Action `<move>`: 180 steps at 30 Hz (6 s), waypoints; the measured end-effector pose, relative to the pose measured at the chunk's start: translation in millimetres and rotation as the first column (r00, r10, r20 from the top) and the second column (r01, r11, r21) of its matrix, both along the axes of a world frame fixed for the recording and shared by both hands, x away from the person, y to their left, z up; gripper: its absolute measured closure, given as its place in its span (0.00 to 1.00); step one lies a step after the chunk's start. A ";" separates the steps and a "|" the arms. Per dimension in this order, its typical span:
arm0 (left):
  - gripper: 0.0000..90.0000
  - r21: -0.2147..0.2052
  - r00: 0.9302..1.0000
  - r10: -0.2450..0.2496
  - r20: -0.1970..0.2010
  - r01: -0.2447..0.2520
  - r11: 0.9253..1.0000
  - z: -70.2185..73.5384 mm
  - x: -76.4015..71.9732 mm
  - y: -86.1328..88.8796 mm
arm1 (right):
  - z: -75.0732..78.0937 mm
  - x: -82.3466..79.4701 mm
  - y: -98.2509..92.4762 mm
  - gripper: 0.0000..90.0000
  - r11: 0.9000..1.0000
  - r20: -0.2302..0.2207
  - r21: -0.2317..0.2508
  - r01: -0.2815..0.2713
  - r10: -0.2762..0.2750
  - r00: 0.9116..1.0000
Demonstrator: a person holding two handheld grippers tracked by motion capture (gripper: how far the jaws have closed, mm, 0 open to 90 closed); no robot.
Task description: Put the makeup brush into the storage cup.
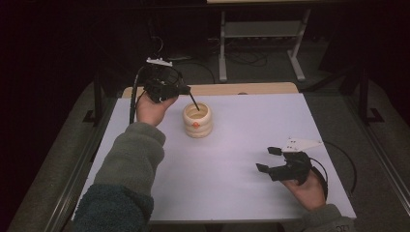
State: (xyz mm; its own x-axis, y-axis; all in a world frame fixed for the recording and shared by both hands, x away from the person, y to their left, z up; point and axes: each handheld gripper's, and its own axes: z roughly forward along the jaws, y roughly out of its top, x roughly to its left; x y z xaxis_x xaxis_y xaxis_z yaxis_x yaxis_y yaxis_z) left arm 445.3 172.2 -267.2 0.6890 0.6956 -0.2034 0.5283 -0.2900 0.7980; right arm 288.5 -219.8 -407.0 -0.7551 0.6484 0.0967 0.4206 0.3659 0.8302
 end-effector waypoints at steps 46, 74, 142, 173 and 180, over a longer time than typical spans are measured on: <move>0.95 0.028 0.999 0.022 -0.045 -0.021 0.999 -28.1 7.8 -2.8 | -0.8 1.2 0.5 0.24 1.000 -0.005 0.000 -0.006 0.006 1.000; 0.95 0.037 0.998 0.018 -0.063 -0.015 0.999 -42.1 8.7 -4.9 | -0.9 1.4 0.6 0.24 1.000 -0.009 0.002 -0.010 0.010 1.000; 0.92 0.087 0.993 0.028 -0.115 -0.018 0.996 -80.0 5.7 -10.8 | -2.5 2.3 2.7 0.24 1.000 -0.022 -0.007 -0.023 0.023 1.000; 0.66 0.099 0.996 0.052 -0.070 -0.045 0.994 -83.2 -18.5 15.4 | -3.7 3.1 3.3 0.24 1.000 -0.026 -0.019 -0.015 0.015 1.000; 0.64 0.093 0.998 0.034 -0.061 -0.028 0.995 -85.3 -26.8 17.1 | -4.0 3.6 2.5 0.24 1.000 -0.023 -0.024 -0.011 0.011 1.000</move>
